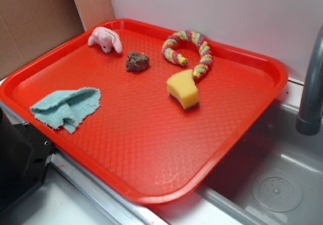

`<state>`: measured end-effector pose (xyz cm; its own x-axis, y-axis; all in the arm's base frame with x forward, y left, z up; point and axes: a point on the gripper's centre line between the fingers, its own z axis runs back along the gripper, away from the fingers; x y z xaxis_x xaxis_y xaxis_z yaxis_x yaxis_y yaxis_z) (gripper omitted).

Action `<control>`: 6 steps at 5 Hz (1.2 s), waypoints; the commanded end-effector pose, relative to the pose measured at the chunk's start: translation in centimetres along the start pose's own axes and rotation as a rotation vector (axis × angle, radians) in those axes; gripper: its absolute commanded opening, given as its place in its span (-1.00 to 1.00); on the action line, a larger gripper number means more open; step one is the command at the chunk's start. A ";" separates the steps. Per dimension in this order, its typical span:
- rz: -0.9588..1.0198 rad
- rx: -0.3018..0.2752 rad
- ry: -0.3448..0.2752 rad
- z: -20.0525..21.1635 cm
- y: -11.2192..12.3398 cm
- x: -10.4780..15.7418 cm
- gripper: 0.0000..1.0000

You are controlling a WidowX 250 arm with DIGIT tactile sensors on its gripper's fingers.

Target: Grab the pink bunny.

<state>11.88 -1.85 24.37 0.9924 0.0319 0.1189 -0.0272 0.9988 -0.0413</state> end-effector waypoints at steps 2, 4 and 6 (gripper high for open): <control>0.137 0.036 -0.042 -0.3 0.9 1.4 1.00; 0.562 0.040 -0.170 -2.2 5.0 5.2 1.00; 1.007 0.092 -0.325 -6.4 11.6 9.2 1.00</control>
<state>22.28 9.03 17.47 0.4413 0.8429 0.3078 -0.8462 0.5051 -0.1701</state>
